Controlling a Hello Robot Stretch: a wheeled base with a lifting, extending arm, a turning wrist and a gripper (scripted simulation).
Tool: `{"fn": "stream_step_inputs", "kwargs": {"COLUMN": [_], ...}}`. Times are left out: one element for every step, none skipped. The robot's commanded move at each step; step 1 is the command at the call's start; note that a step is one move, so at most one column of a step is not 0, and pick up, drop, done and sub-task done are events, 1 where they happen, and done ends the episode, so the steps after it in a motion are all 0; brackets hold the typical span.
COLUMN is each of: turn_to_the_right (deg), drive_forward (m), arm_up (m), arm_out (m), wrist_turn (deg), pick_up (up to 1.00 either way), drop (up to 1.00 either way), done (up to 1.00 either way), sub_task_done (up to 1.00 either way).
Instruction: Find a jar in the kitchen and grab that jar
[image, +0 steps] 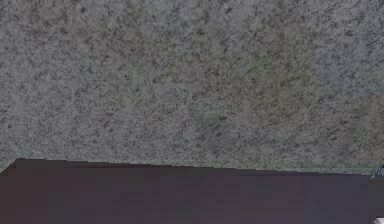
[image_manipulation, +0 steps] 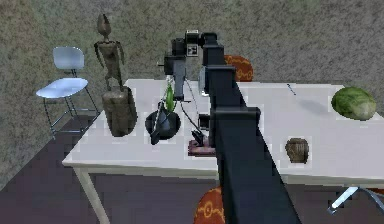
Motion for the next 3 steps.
{"fn": "stream_step_inputs", "kwargs": {"turn_to_the_right": [0.0,0.0,0.0], "drive_forward": [0.00,0.00,0.00], "arm_up": [0.00,0.00,0.00], "arm_out": [0.00,0.00,0.00], "wrist_turn": [45.0,45.0,45.0], "pick_up": [0.00,0.00,0.00], "drop": [0.00,0.00,0.00], "done": [0.00,0.00,0.00], "sub_task_done": [0.00,0.00,0.00]}}
